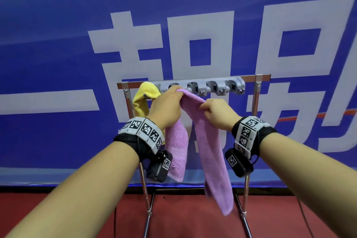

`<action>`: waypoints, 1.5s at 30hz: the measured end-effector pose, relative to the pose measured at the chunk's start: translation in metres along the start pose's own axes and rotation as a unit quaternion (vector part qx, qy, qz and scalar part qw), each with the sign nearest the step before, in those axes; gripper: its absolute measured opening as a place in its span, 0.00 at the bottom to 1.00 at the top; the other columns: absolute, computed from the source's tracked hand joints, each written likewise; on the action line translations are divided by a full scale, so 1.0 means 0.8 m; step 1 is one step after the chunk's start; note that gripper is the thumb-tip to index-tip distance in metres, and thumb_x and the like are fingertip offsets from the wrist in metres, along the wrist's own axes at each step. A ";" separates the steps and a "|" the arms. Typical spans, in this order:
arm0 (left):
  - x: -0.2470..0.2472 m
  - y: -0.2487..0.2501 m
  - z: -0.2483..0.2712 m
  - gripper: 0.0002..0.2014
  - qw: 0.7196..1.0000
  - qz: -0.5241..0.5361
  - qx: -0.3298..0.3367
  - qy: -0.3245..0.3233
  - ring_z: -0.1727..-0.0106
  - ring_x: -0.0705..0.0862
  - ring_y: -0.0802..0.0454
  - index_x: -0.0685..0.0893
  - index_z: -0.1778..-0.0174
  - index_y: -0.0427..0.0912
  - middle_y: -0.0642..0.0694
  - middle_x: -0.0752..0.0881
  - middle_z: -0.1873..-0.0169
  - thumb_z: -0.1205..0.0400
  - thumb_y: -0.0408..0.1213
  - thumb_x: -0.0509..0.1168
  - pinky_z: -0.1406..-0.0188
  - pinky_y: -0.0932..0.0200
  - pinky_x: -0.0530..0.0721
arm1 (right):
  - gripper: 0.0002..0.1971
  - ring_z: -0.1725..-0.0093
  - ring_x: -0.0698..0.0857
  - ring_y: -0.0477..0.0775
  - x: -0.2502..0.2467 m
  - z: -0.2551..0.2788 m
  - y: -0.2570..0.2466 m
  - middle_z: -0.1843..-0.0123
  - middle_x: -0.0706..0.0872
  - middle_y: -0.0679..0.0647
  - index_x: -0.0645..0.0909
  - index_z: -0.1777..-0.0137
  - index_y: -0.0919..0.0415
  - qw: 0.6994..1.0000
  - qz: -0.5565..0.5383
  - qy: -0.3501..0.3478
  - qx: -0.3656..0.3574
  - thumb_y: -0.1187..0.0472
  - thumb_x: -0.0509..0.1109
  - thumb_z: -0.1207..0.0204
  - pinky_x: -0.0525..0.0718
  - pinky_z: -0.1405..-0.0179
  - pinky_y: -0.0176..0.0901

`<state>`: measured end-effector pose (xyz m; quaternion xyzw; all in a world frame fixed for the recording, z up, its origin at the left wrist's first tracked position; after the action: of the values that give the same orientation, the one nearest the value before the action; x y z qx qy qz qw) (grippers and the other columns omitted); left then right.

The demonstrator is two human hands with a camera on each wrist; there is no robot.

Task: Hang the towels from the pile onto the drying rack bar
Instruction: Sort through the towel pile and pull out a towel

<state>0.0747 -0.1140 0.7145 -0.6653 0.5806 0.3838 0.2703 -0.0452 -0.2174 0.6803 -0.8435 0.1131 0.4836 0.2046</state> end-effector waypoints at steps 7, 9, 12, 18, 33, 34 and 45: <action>-0.004 -0.041 -0.004 0.16 0.997 0.044 -0.034 0.044 0.40 0.82 0.41 0.79 0.37 0.44 0.52 0.75 0.31 0.19 0.29 0.58 0.47 0.41 0.84 | 0.20 0.49 0.85 0.59 0.008 -0.040 -0.013 0.50 0.88 0.55 0.89 0.43 0.49 0.993 -0.068 0.079 0.051 0.64 0.63 0.30 0.85 0.49 0.52; -0.005 -0.051 -0.007 0.18 0.996 0.066 -0.041 0.050 0.37 0.81 0.42 0.79 0.35 0.43 0.50 0.75 0.29 0.20 0.29 0.58 0.43 0.41 0.83 | 0.17 0.50 0.85 0.58 0.005 -0.054 -0.018 0.52 0.88 0.53 0.89 0.47 0.48 0.988 -0.085 0.115 0.054 0.62 0.63 0.29 0.84 0.50 0.52; -0.008 -0.066 -0.011 0.19 0.990 0.101 -0.066 0.070 0.35 0.79 0.43 0.80 0.34 0.38 0.47 0.75 0.30 0.21 0.27 0.58 0.36 0.45 0.79 | 0.13 0.52 0.85 0.57 -0.002 -0.077 -0.032 0.55 0.89 0.52 0.89 0.52 0.50 0.981 -0.097 0.162 0.041 0.62 0.65 0.29 0.83 0.52 0.51; 0.012 -0.106 -0.022 0.21 0.969 0.200 -0.125 0.076 0.37 0.77 0.50 0.83 0.35 0.39 0.46 0.78 0.35 0.24 0.25 0.62 0.38 0.64 0.71 | 0.12 0.54 0.84 0.52 -0.002 -0.121 -0.060 0.58 0.88 0.50 0.90 0.55 0.50 0.981 -0.115 0.158 0.000 0.64 0.67 0.33 0.81 0.53 0.48; 0.071 -0.132 -0.048 0.21 0.904 0.373 -0.165 0.127 0.34 0.76 0.56 0.79 0.33 0.41 0.49 0.75 0.34 0.22 0.25 0.64 0.34 0.70 0.71 | 0.16 0.52 0.84 0.51 0.029 -0.170 -0.053 0.56 0.89 0.49 0.90 0.53 0.49 0.978 -0.142 0.152 -0.022 0.66 0.67 0.34 0.81 0.49 0.45; 0.072 -0.133 -0.048 0.22 0.903 0.374 -0.167 0.128 0.34 0.75 0.56 0.78 0.31 0.41 0.49 0.75 0.33 0.22 0.25 0.63 0.35 0.71 0.70 | 0.16 0.52 0.84 0.50 0.029 -0.170 -0.053 0.56 0.89 0.48 0.90 0.53 0.49 0.978 -0.141 0.152 -0.025 0.66 0.67 0.34 0.81 0.49 0.45; 0.077 -0.155 -0.041 0.23 0.958 0.200 -0.192 0.076 0.36 0.79 0.42 0.74 0.29 0.37 0.47 0.61 0.17 0.22 0.30 0.62 0.34 0.49 0.79 | 0.20 0.52 0.82 0.61 0.048 -0.177 -0.041 0.58 0.80 0.50 0.86 0.47 0.48 0.992 -0.012 0.119 -0.025 0.64 0.62 0.34 0.83 0.56 0.56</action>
<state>0.2050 -0.1530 0.6719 -0.6022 0.6359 0.4825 0.0101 0.0964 -0.2525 0.7182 -0.9013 0.1144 0.3795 0.1747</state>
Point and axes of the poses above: each hand's wrist, its own z-axis away from the middle knuckle, its own x-axis out of the palm, y = z × x, the point moved 6 cm from there along -z, towards the middle knuckle
